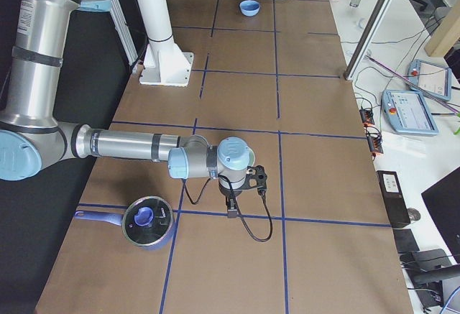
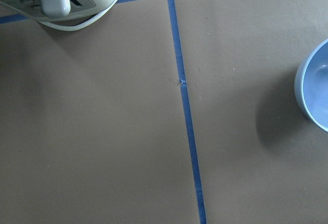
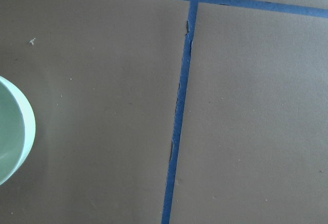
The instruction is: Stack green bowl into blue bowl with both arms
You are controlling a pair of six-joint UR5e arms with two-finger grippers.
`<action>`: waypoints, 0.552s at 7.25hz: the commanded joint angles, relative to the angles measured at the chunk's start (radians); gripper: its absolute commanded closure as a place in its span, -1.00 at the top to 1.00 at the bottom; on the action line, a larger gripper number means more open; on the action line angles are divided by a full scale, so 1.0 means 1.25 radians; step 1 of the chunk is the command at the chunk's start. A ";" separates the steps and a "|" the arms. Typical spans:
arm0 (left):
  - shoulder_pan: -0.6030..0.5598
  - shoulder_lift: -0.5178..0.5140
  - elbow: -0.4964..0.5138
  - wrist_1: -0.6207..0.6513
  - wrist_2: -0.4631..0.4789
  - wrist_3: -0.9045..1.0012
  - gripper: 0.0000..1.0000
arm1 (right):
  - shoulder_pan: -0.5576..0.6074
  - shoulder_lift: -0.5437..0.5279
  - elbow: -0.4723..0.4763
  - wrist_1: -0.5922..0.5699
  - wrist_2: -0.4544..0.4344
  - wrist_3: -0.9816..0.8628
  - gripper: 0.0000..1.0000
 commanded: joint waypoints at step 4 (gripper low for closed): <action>0.002 -0.033 -0.014 -0.005 0.016 0.001 1.00 | -0.006 0.018 0.007 0.001 0.002 0.019 1.00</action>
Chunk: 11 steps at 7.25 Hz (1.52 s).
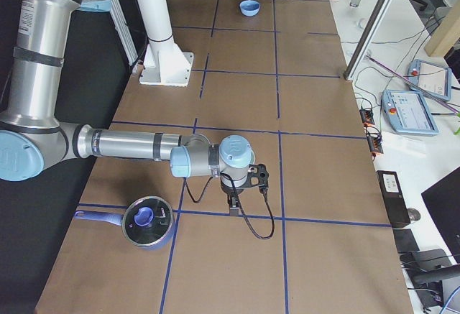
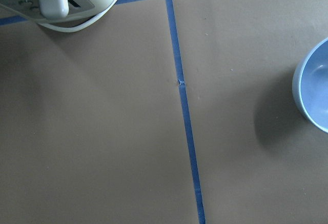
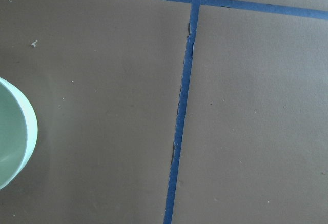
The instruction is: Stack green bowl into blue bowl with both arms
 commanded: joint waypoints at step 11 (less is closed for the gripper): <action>0.447 -0.078 0.206 -0.635 0.140 -0.763 0.75 | -0.005 0.030 -0.002 -0.002 0.005 0.006 1.00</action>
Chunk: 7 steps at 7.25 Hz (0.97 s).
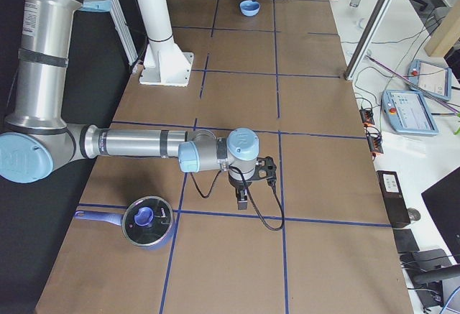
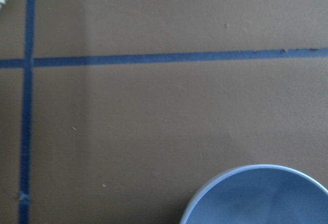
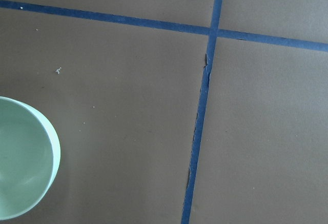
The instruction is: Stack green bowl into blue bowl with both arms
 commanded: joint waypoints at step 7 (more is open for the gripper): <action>0.022 -0.018 -0.098 0.062 -0.042 -0.083 -1.00 | 0.000 -0.002 -0.001 0.001 -0.001 -0.001 1.00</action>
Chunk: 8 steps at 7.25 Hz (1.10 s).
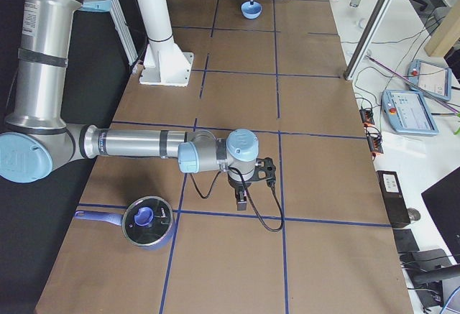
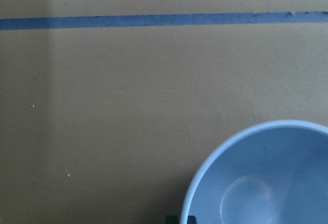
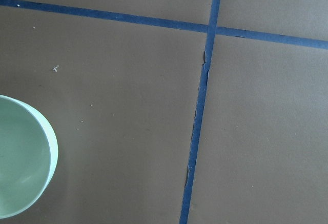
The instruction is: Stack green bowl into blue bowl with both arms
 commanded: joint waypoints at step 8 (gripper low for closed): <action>0.390 -0.656 0.082 0.386 0.257 -0.553 -1.00 | 0.000 0.000 0.000 0.000 0.002 0.000 1.00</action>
